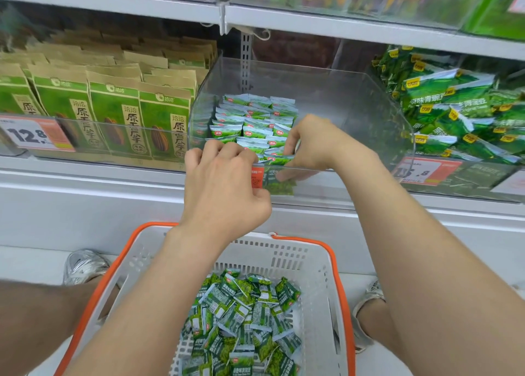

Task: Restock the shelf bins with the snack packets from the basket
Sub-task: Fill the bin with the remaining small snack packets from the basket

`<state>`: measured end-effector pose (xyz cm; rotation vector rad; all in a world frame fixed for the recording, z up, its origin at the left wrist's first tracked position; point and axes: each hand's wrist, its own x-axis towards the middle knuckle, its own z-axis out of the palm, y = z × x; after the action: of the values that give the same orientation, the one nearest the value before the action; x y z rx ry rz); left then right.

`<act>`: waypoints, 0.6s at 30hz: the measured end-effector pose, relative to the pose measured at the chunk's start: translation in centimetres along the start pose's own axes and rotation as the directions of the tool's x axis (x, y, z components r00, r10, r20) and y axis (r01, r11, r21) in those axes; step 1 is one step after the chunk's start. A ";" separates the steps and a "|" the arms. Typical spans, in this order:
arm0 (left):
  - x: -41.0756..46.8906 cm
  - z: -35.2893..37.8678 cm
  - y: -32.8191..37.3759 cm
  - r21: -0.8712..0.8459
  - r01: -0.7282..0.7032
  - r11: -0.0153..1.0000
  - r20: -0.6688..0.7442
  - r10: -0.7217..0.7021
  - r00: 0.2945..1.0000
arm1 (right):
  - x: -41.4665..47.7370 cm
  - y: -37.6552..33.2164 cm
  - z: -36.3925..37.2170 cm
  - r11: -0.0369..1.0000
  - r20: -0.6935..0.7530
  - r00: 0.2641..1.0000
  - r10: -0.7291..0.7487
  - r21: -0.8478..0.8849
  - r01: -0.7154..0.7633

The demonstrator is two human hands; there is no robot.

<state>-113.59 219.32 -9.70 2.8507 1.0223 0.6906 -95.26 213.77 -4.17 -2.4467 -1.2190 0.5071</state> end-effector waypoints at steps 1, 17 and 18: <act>-0.1 0.2 0.0 -0.008 -0.004 1.000 -0.023 0.003 1.000 | -0.3 0.0 -0.1 1.000 -0.039 0.999 0.015 -0.001 -0.015; -7.0 9.6 -3.5 -0.315 -0.207 0.926 -0.144 0.169 0.975 | -8.2 0.6 11.7 0.783 -0.396 0.687 -0.610 -0.168 0.598; -7.8 10.7 -3.9 -0.292 -0.108 0.950 0.054 0.130 0.990 | -8.2 1.6 13.2 0.835 -0.255 0.795 -0.551 -0.170 0.524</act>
<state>-116.78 218.79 -23.17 2.6743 0.6789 0.6755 -104.99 208.29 -15.14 -1.9959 -1.7344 -0.0795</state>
